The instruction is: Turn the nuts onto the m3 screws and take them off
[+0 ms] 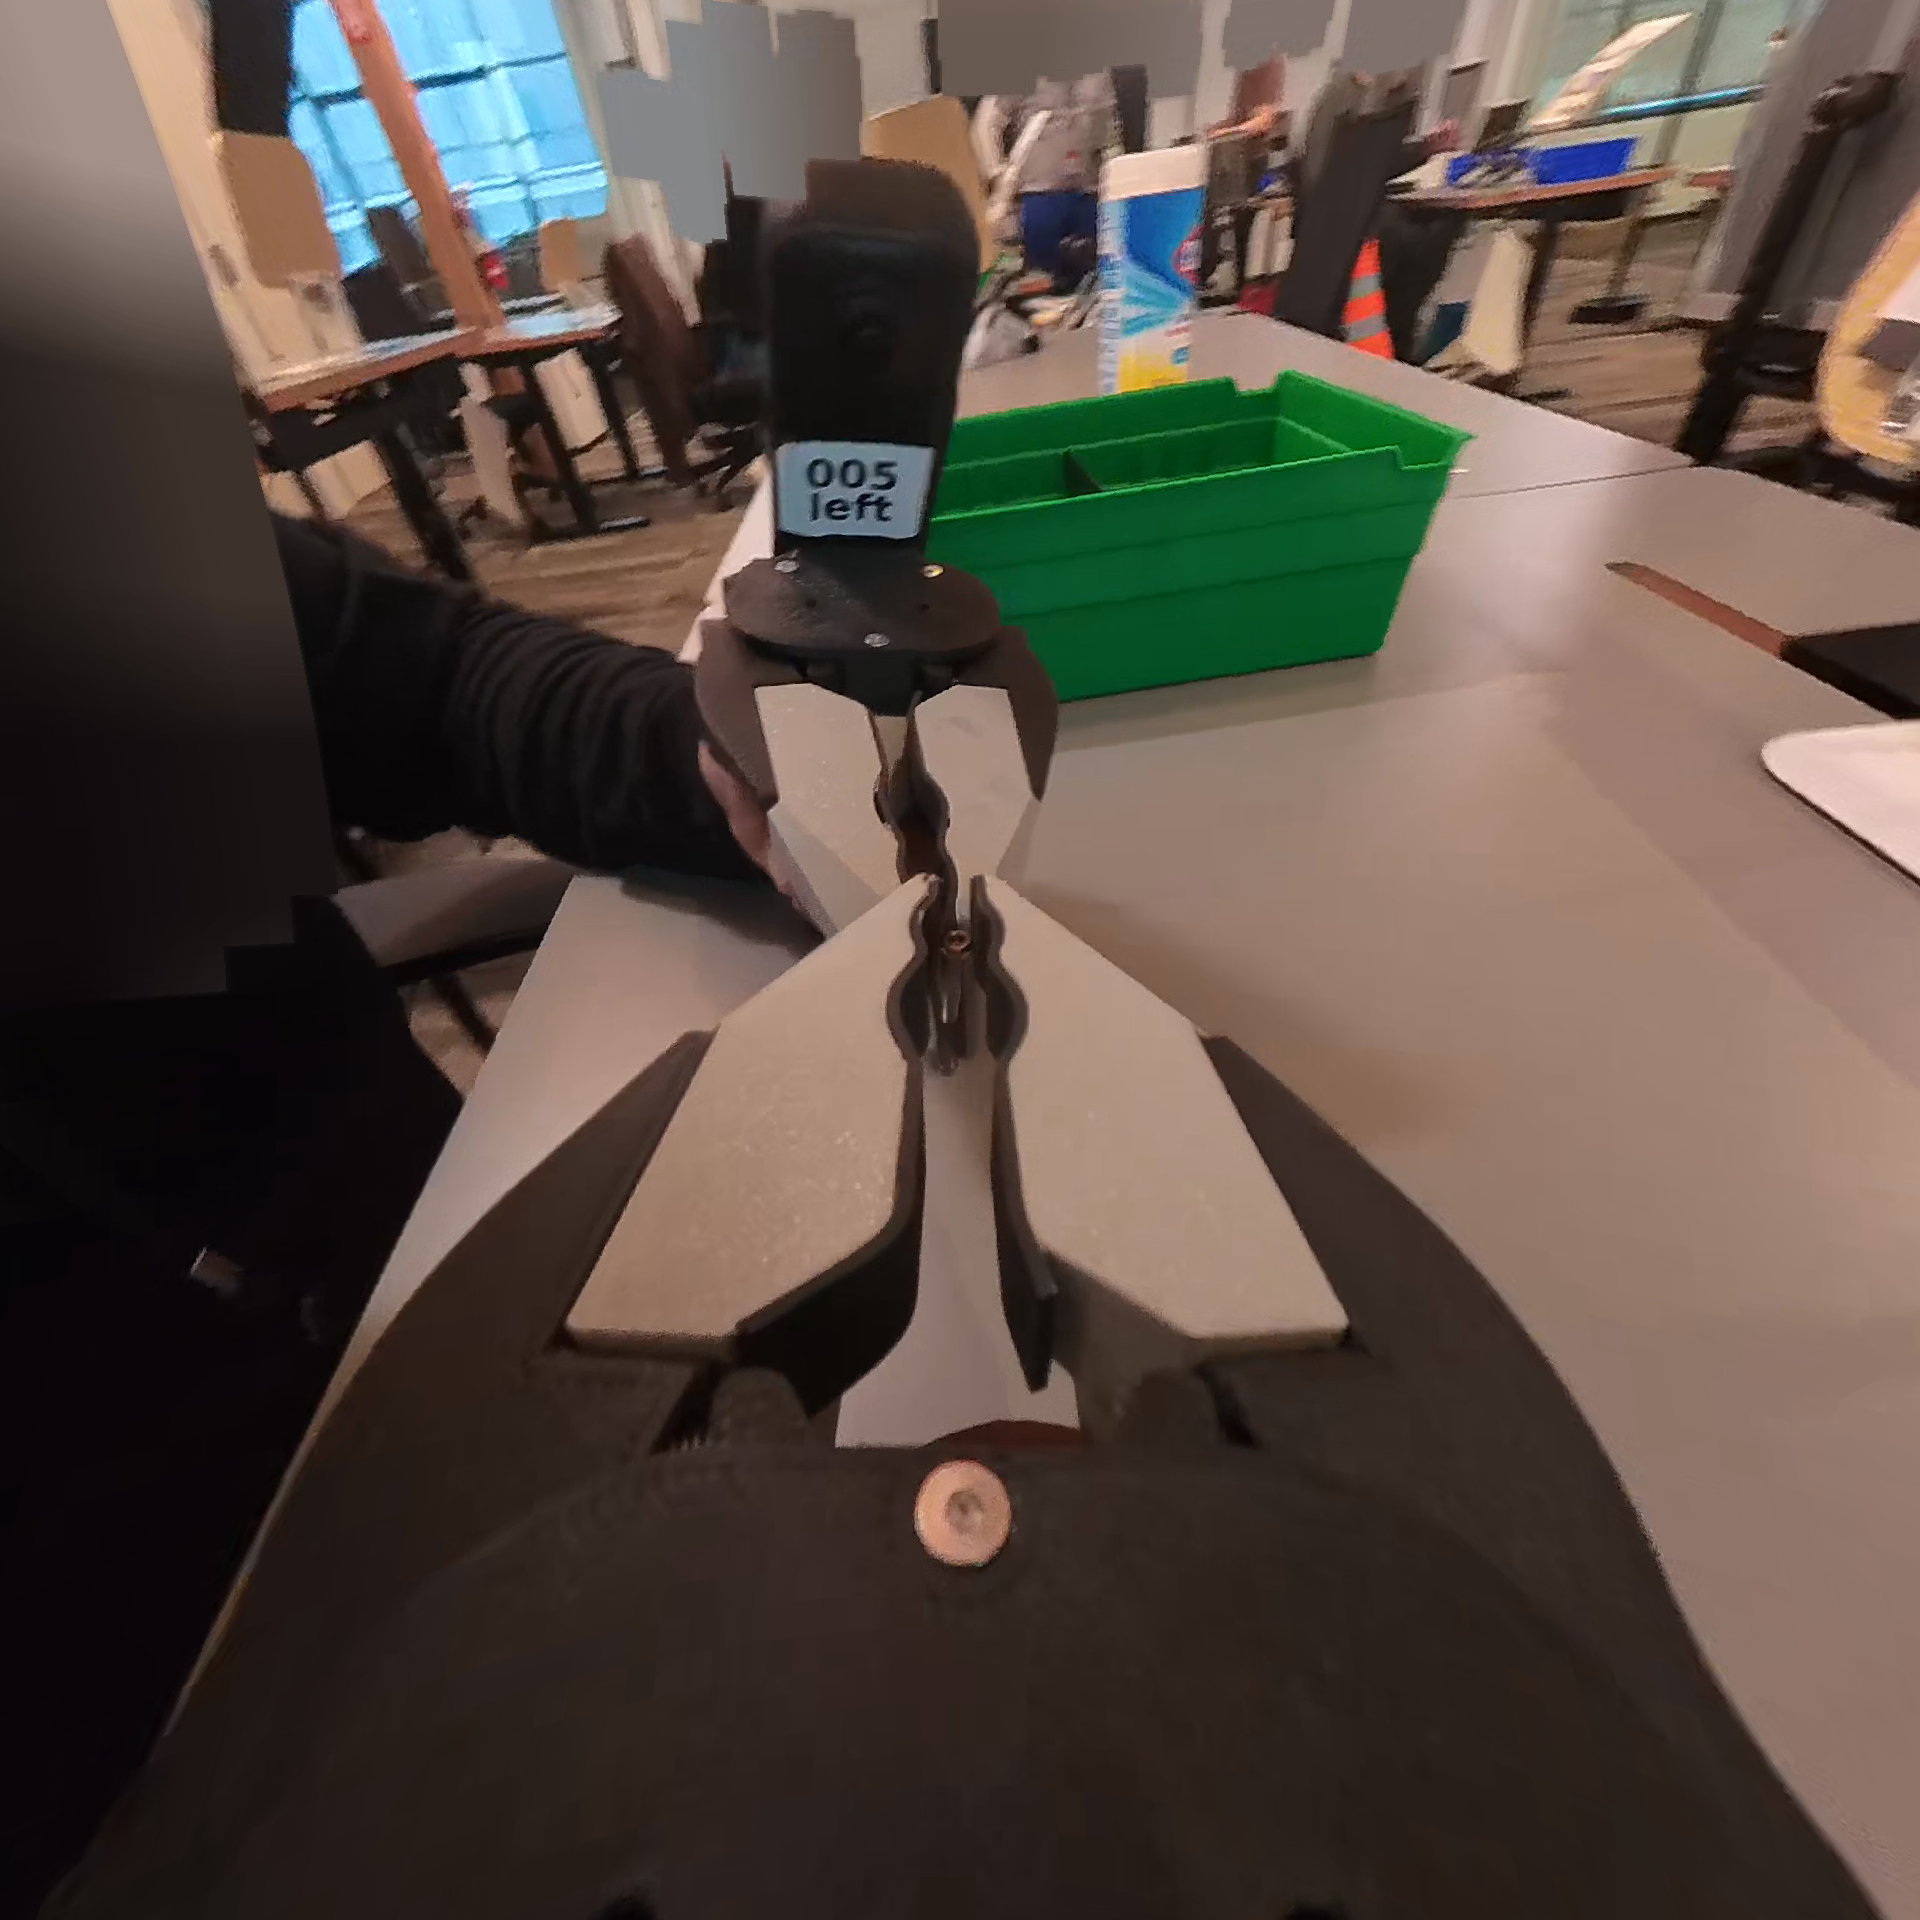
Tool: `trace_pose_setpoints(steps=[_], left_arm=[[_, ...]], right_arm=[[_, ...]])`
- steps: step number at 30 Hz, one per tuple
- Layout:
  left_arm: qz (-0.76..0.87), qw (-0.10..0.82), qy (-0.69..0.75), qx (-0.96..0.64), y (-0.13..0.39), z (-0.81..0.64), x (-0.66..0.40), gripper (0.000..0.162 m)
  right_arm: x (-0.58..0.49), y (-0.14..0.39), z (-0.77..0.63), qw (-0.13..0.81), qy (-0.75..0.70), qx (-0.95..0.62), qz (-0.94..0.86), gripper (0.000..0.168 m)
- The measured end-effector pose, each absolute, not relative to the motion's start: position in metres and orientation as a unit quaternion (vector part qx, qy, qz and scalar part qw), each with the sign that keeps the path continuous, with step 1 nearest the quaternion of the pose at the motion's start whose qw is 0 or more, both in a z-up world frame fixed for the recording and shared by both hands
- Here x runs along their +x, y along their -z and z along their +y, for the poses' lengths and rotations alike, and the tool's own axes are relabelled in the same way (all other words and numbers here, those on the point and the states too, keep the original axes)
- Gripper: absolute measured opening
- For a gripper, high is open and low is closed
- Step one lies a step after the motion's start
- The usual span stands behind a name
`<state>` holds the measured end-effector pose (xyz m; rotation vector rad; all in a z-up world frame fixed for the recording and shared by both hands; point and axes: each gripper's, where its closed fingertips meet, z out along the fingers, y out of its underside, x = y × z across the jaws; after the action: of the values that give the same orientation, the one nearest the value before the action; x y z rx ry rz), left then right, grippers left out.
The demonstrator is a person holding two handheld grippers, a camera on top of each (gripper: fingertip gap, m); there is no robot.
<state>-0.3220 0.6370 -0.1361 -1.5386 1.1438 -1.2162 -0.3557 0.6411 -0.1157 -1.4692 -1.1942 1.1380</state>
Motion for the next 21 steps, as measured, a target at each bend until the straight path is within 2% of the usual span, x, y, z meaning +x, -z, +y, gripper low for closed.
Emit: trace_pose_setpoints(steps=[9,13,17,21], left_arm=[[0.460,0.428,0.452,-0.633,0.149,0.642,-0.319,0.000],[0.452,0.428,0.462,-0.632,0.146,0.644,-0.321,0.000],[0.446,0.425,0.479,-0.625,0.140,0.645,-0.324,0.000],[0.448,0.424,0.486,-0.619,0.137,0.642,-0.325,0.000]], right_arm=[[-0.347,0.127,0.660,0.591,-0.292,-0.716,-0.230,0.002],[-0.348,0.128,0.664,0.613,-0.218,-0.719,-0.244,0.002],[-0.342,0.111,0.660,0.603,-0.266,-0.683,-0.315,0.018],[-0.336,0.101,0.646,0.533,-0.386,-0.616,-0.433,0.016]])
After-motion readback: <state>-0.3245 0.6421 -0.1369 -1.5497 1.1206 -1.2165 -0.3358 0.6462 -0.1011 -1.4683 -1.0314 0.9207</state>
